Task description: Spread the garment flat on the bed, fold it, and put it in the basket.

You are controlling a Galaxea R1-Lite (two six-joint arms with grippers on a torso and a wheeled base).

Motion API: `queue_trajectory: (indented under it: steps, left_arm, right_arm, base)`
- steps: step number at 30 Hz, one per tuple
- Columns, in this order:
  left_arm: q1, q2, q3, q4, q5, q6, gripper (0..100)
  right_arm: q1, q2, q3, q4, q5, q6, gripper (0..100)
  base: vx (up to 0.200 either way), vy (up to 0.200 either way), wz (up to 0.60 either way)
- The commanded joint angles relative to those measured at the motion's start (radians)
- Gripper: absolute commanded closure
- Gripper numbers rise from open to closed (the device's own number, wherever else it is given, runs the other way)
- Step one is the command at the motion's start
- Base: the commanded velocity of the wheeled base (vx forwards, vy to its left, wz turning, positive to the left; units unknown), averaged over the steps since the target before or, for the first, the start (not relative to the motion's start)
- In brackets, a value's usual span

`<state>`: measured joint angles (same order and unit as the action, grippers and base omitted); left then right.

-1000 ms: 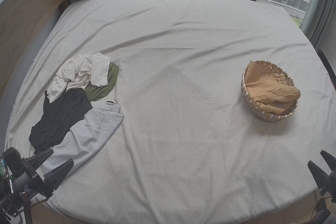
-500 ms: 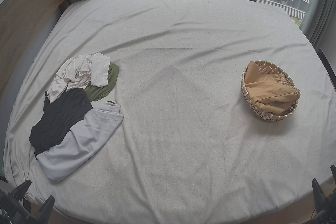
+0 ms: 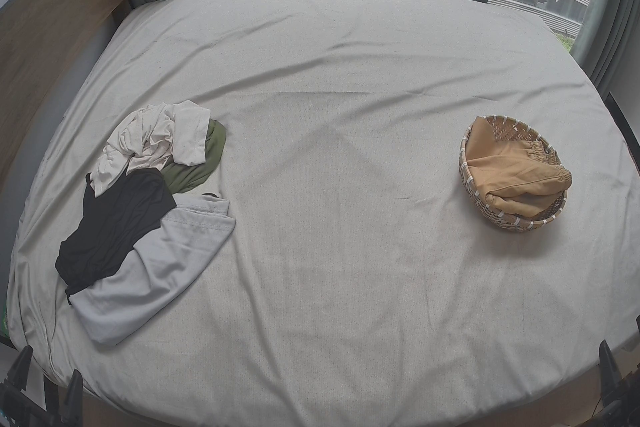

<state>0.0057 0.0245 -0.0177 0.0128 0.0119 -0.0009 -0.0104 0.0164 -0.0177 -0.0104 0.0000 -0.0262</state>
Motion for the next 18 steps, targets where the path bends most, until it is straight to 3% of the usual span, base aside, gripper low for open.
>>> queue_trajectory:
  steps: [1,5,7,9,12,18]
  left_arm:
    - [-0.003,-0.024,0.018,-0.014,0.002,0.002,0]
    - [-0.003,-0.023,0.018,-0.014,0.002,0.001,0]
    - [-0.003,-0.023,0.018,-0.014,0.002,0.001,0]
    - [-0.003,-0.024,0.018,-0.014,0.002,0.001,0]
    - [-0.003,-0.023,0.018,-0.014,0.002,0.001,0]
    - [-0.003,-0.023,0.018,-0.014,0.002,0.001,0]
  right_arm:
    - [0.001,-0.010,-0.011,0.027,0.032,0.000,0]
    - [-0.002,-0.016,-0.002,0.000,0.058,-0.020,0]
    - [0.000,-0.016,0.018,-0.045,0.002,-0.023,0]
    - [0.000,-0.016,0.002,0.006,-0.046,0.017,0]
    - [0.000,-0.016,-0.013,0.038,-0.064,0.052,0]
    - [-0.002,-0.016,0.018,-0.037,0.041,0.066,0]
  base:
    - [0.000,0.000,0.00]
    - [0.000,0.000,0.00]
    - [0.000,0.000,0.00]
    - [0.000,0.000,0.00]
    - [0.000,0.000,0.00]
    - [0.000,0.000,0.00]
